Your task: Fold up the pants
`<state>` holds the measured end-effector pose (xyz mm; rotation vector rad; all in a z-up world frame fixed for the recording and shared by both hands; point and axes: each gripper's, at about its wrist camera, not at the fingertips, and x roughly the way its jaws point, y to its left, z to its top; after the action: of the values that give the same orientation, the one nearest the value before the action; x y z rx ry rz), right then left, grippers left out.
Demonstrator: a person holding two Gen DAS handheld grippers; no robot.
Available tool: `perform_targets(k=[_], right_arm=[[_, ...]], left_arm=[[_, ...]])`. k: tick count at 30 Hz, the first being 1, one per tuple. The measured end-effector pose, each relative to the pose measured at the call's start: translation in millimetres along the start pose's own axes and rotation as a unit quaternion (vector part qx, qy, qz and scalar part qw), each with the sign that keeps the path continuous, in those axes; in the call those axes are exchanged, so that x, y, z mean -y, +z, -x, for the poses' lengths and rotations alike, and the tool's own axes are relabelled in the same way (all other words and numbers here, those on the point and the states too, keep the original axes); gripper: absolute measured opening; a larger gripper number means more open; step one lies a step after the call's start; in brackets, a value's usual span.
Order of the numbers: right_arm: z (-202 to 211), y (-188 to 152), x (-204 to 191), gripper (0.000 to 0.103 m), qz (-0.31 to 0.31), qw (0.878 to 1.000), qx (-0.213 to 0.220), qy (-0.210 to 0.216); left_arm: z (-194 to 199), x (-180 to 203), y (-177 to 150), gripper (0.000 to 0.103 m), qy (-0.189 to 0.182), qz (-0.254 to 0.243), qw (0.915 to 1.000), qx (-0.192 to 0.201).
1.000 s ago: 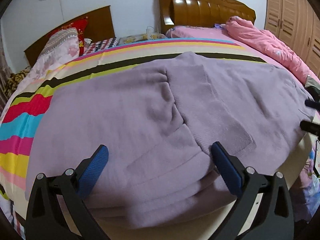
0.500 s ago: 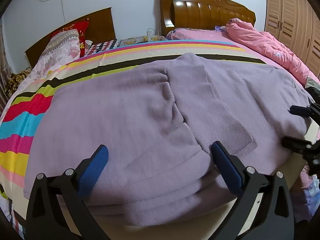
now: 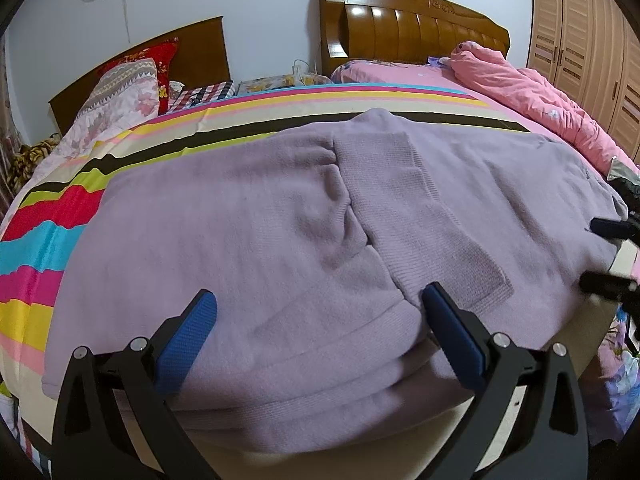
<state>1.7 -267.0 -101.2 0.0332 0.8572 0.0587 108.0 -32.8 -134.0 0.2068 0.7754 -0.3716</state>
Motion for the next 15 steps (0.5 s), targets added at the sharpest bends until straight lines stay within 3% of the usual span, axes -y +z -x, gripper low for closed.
perform_targets(k=[3,5,6,7,9,11,15], right_arm=[[3,6,5,0.098,0.001,0.999,0.020,-0.035],[-8,3,15,0.098,0.004,0.995,0.004,-0.103],[-12,0,22,0.098,0.004,0.994,0.001,-0.106],[-13,-5,36,0.098,-0.024,0.998,0.005,-0.066],[-11,-9,51,0.098,-0.051,0.998,0.000,-0.040],[-5,-9,56,0.098,-0.040,0.997,-0.004,-0.061],[10,-6,81,0.098,-0.074,0.993,0.005,-0.093]], left_arm=[[0,0,0,0.102,0.000,0.000,1.0000,0.000],[0,0,0,0.102,0.000,-0.001,1.0000,0.000],[0,0,0,0.102,0.000,0.000,1.0000,0.000],[0,0,0,0.102,0.000,0.000,1.0000,0.000],[0,0,0,0.102,0.000,0.000,1.0000,0.000],[1,0,0,0.102,0.000,0.000,1.0000,0.000],[0,0,0,0.102,0.000,0.000,1.0000,0.001]])
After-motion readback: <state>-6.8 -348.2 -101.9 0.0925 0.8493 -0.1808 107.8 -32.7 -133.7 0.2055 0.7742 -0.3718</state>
